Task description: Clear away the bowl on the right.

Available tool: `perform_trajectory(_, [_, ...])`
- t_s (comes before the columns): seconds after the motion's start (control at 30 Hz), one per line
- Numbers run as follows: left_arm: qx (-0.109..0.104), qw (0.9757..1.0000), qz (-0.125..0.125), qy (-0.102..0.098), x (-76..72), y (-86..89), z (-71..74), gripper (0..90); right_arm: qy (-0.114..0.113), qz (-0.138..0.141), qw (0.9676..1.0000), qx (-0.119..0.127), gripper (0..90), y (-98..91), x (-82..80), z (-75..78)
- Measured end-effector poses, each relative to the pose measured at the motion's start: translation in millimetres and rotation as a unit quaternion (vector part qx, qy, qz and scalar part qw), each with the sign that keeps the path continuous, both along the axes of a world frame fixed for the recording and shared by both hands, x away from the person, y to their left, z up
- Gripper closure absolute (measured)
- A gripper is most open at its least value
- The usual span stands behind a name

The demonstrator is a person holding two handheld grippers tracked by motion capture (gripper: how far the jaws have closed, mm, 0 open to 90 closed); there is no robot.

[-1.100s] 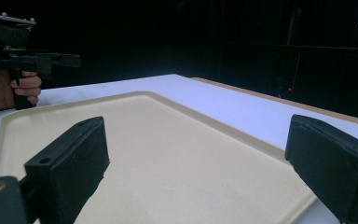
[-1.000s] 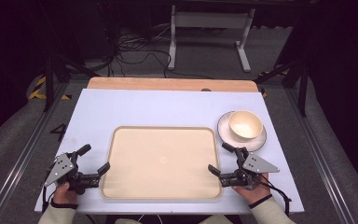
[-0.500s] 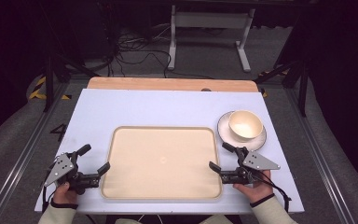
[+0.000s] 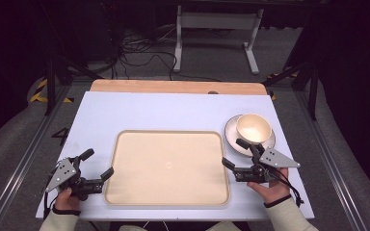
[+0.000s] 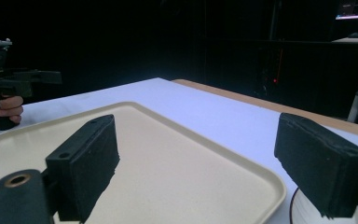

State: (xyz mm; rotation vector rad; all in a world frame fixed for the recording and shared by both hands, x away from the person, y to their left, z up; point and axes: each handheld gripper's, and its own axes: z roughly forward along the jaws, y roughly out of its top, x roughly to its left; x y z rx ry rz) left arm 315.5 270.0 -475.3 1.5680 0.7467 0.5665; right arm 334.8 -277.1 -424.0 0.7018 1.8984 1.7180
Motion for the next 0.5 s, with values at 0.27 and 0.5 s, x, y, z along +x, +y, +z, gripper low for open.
perform_trajectory(0.27, [0.000,1.0000,0.000,0.000,0.0,0.0,0.0,0.3,-0.010,-0.002,0.9999,0.014,15.4,-3.0,2.7,11.1])
perform_trajectory(0.5, [0.000,1.0000,0.000,0.000,0.0,0.0,0.0,0.2,-0.014,0.011,0.9995,0.025,18.5,-2.4,5.0,16.8])
